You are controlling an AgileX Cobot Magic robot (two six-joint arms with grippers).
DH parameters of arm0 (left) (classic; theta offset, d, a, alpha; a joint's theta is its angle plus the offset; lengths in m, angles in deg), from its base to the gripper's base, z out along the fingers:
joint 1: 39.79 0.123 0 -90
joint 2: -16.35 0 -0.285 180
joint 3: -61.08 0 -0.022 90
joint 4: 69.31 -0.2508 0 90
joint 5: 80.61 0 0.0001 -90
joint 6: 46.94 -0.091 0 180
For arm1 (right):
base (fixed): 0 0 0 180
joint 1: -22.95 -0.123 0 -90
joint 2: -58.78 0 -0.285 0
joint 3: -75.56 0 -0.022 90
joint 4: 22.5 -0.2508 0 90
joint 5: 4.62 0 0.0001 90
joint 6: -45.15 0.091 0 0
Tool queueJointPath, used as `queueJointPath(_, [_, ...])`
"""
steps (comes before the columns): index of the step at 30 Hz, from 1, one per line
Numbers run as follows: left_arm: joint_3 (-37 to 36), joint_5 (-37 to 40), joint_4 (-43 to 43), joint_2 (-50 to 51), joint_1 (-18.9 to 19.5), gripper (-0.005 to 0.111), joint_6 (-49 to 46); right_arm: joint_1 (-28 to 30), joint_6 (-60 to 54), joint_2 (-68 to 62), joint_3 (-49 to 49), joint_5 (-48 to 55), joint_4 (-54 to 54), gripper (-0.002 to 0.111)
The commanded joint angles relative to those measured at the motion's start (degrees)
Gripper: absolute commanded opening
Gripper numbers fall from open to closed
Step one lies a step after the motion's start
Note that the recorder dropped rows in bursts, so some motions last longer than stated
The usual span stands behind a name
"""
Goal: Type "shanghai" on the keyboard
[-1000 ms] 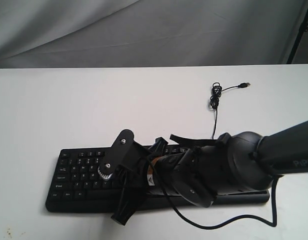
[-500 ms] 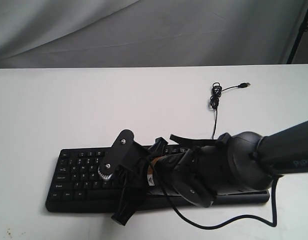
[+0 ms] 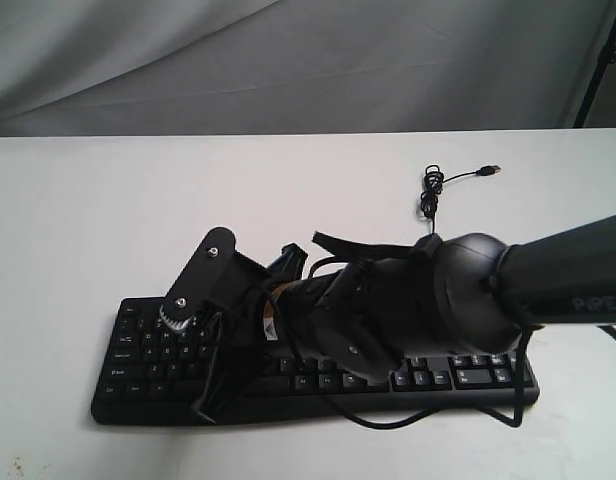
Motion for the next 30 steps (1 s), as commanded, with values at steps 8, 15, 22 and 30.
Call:
queueJointPath(8, [-0.2, -0.2, 0.0, -0.2, -0.2, 0.0, 0.2, -0.9, -0.9, -2.1, 0.3, -3.3, 0.7, 0.0])
queueJointPath(15, [-0.2, -0.2, 0.0, -0.2, -0.2, 0.0, 0.2, -0.9, -1.7, -2.3, 0.3, -4.0, 0.7, 0.0])
queueJointPath(22, [-0.2, -0.2, 0.0, -0.2, -0.2, 0.0, 0.2, -0.4, -2.5, -2.3, 0.3, -3.9, 0.7, 0.0])
queueJointPath(30, [-0.2, -0.2, 0.0, -0.2, -0.2, 0.0, 0.2, -0.1, -2.4, -2.3, 0.3, -3.2, 0.7, 0.0])
